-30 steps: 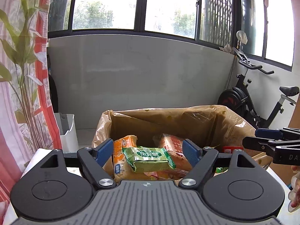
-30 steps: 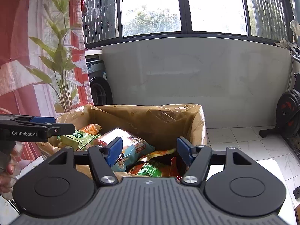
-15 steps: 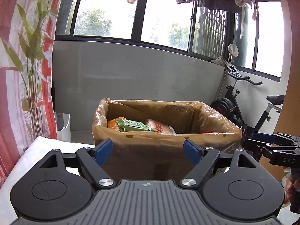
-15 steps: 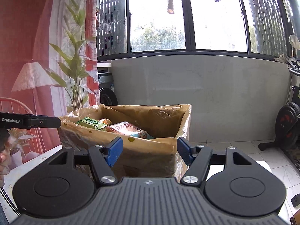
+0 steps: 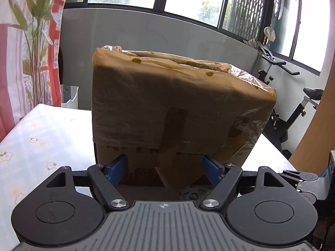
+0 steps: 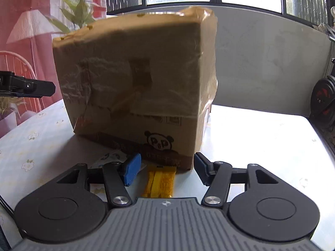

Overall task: Organize snacks
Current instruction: 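Move both tools back down to the snacks beside the box, then grasp the yellow bar with the right tool while the left tool grasps the blue-white dotted packet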

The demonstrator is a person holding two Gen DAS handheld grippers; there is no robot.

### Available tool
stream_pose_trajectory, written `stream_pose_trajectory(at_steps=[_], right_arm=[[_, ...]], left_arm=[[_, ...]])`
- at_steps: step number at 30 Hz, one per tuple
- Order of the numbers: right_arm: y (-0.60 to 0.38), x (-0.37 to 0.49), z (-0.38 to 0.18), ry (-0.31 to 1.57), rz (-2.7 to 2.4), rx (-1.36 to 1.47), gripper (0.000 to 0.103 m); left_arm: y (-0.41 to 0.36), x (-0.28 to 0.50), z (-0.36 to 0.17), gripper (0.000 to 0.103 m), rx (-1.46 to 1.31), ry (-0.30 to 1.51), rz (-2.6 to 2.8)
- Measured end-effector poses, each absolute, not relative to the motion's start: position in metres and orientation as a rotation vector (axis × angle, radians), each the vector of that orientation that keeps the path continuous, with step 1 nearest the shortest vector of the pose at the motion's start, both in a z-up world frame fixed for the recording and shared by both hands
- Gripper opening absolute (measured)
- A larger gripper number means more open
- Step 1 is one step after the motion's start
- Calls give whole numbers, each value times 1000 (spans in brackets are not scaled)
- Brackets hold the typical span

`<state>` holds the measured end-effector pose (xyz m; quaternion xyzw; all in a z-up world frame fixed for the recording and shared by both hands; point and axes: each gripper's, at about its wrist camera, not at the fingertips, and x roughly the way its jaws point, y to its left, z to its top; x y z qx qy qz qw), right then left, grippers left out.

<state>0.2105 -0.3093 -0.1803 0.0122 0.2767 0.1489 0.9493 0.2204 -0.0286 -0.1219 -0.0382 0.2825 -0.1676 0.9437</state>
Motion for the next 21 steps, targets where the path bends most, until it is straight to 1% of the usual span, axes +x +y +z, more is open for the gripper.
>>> stream_pose_trajectory(at_steps=[5, 11, 14, 16, 18, 21], right_arm=[[-309, 233, -206, 691, 362, 33, 58], [-305, 249, -216, 752, 393, 32, 58], [-308, 247, -220, 738, 382, 23, 50], [-310, 242, -224, 711, 367, 5, 39], [-316, 233, -230, 672, 369, 13, 38], [-321, 229, -231, 666, 371, 31, 37]], left_arm=[[-26, 220, -133, 78, -103, 621, -315], [-34, 222, -142, 78, -92, 657, -318], [-43, 221, -147, 78, -76, 678, -340], [-49, 222, -153, 78, -68, 703, -359], [-55, 224, -159, 78, -64, 732, -380], [-65, 226, -167, 78, -51, 759, -402]])
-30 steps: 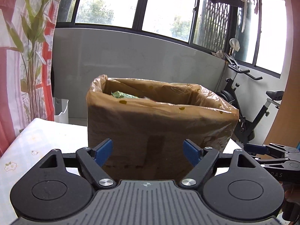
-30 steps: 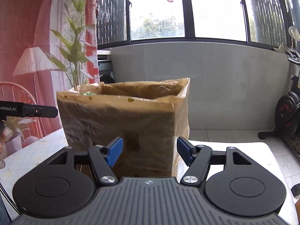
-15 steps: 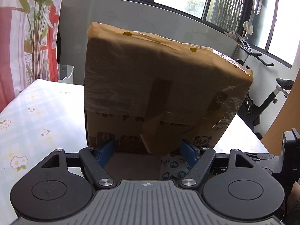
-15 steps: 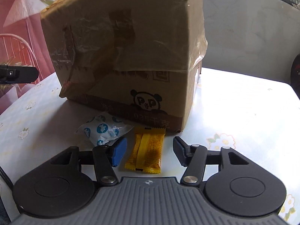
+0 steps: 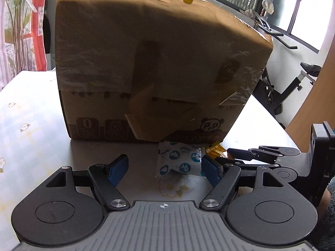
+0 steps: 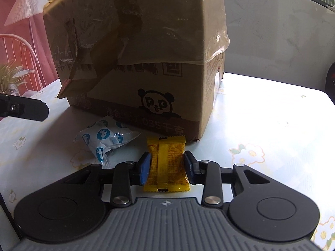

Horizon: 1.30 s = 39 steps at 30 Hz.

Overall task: Organize snacks
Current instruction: 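Grasp the yellow bar with the right tool while the left tool grasps the blue-white dotted packet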

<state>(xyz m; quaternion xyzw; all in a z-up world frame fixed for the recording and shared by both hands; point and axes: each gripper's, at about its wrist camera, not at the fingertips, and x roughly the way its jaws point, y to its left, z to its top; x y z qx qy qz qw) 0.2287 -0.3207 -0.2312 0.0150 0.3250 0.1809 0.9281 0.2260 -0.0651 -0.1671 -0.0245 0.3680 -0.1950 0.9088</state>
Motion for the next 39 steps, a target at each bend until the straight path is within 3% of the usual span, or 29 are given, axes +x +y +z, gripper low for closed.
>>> stream_pose_trajectory(at_steps=[25, 27, 29, 39], right_arm=[[-332, 225, -231, 640, 400, 74, 35], [-336, 224, -230, 631, 408, 103, 35], [-340, 223, -229, 632, 405, 121, 35], [-343, 224, -226, 638, 413, 118, 35]], left_arm=[[-133, 286, -227, 78, 88, 862, -440], [-131, 284, -228, 73, 97, 852, -450], [-129, 281, -228, 56, 113, 847, -451], [-103, 258, -230, 56, 56, 862, -450]])
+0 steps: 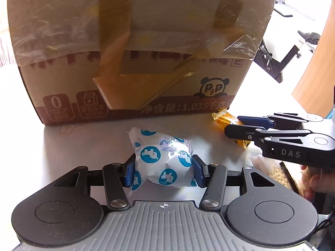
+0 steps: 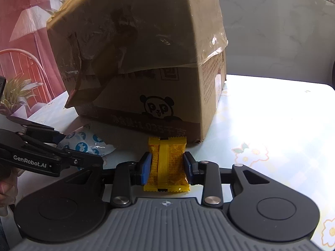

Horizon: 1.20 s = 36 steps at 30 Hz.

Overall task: Organize snacks
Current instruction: 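Grasp the yellow bar with the right tool while the left tool grasps the blue-white dotted packet, then carry the yellow bar and dotted packet over the box and open both tools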

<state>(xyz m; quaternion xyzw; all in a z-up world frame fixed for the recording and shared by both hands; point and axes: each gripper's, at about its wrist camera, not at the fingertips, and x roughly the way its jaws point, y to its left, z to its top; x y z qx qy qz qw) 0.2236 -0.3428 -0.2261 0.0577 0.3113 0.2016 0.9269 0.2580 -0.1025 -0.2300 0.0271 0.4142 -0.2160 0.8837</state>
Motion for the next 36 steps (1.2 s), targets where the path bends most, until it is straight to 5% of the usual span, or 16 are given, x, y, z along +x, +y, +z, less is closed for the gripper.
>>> stream_pose_trajectory(at_steps=[17, 25, 36], right_arm=[[-338, 212, -222, 591, 401, 95, 35], [-330, 185, -190, 489, 388, 31, 35], [-329, 196, -71, 200, 421, 39, 35]], left_arm=[[-97, 243, -226, 56, 35, 838, -496], [-85, 227, -164, 56, 58, 661, -576], [-86, 251, -58, 57, 129, 343, -553]])
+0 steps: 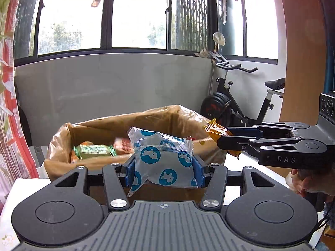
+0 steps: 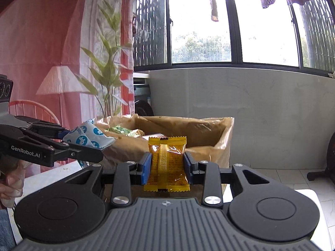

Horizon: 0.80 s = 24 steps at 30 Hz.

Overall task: Organize snacks
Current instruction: 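Carry the yellow bar and dotted packet over the box and open both tools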

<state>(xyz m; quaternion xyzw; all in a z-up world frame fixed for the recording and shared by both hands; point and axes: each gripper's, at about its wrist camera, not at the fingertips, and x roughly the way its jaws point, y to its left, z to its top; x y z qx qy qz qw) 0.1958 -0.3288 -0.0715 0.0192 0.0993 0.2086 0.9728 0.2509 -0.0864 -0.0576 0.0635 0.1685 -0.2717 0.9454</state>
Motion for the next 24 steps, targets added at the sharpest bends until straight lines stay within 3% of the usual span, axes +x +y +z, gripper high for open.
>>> stream_pose_trajectory(at_steps=[11, 16, 19, 24], right_arm=[[-289, 289, -44, 328, 340, -1, 35], [-284, 303, -56, 404, 368, -19, 39], [-286, 301, -59, 418, 361, -41, 44], [-298, 279, -56, 392, 348, -4, 45]], left_arm=[[-106, 337, -31, 58, 108, 448, -461], [-110, 350, -42, 73, 131, 501, -478], [-110, 351, -47, 74, 137, 497, -471], [-102, 340, -45, 74, 119, 492, -475]])
